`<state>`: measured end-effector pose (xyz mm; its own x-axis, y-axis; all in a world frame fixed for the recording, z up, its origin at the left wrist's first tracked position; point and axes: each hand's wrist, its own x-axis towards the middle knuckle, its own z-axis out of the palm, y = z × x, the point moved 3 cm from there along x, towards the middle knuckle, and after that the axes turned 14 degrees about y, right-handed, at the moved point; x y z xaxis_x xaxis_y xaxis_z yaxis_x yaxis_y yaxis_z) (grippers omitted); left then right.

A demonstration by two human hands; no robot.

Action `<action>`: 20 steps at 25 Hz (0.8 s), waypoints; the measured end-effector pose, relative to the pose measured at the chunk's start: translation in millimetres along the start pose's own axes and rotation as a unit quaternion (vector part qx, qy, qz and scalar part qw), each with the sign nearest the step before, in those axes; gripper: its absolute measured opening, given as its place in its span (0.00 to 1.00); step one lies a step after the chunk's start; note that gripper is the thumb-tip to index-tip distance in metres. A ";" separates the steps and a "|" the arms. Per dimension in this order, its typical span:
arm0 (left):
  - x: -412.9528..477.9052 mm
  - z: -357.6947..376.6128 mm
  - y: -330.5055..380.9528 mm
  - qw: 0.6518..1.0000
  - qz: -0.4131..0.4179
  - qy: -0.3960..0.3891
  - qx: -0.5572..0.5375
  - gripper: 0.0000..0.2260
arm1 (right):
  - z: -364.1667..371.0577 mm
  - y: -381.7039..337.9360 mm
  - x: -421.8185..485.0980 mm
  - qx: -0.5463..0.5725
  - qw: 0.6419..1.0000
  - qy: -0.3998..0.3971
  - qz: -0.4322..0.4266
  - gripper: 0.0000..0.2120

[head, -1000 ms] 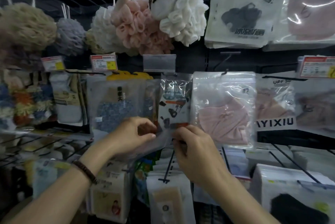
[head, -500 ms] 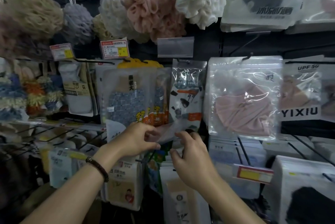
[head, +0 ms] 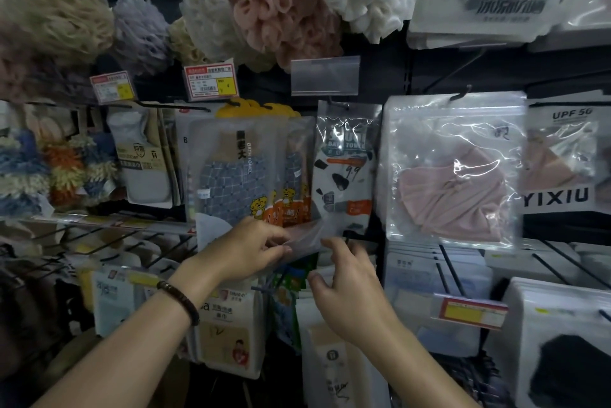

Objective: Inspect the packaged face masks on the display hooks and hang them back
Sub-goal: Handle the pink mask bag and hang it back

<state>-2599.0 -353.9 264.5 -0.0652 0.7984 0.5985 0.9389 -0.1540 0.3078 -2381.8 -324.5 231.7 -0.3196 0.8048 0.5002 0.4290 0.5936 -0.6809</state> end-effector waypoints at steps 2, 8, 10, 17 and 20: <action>-1.2 1.8 -0.7 0.998 0.040 -0.002 0.040 0.08 | 2.0 0.9 -0.2 0.003 1.000 0.007 -0.001 0.29; -4.2 -3.9 -5.7 0.984 0.066 0.142 0.089 0.08 | 5.7 -6.7 -1.2 0.027 0.999 0.022 -0.011 0.28; -8.3 -15.2 -5.4 0.967 0.078 0.221 0.097 0.09 | 6.3 -11.4 -1.5 0.031 0.999 0.026 -0.014 0.25; -49.2 -66.2 34.0 0.873 0.079 0.480 0.037 0.09 | -0.7 -26.9 2.2 0.167 0.982 0.082 0.040 0.16; -77.8 -66.5 51.9 0.823 -0.083 0.552 -0.103 0.06 | 5.1 -28.0 -3.7 0.250 0.960 0.047 0.120 0.17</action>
<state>-2567.7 -462.7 283.1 -0.5607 -0.1794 0.8084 0.8166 -0.2815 0.5039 -2396.9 -344.2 246.2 -0.1739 0.9287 0.3277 0.0143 0.3351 -0.9421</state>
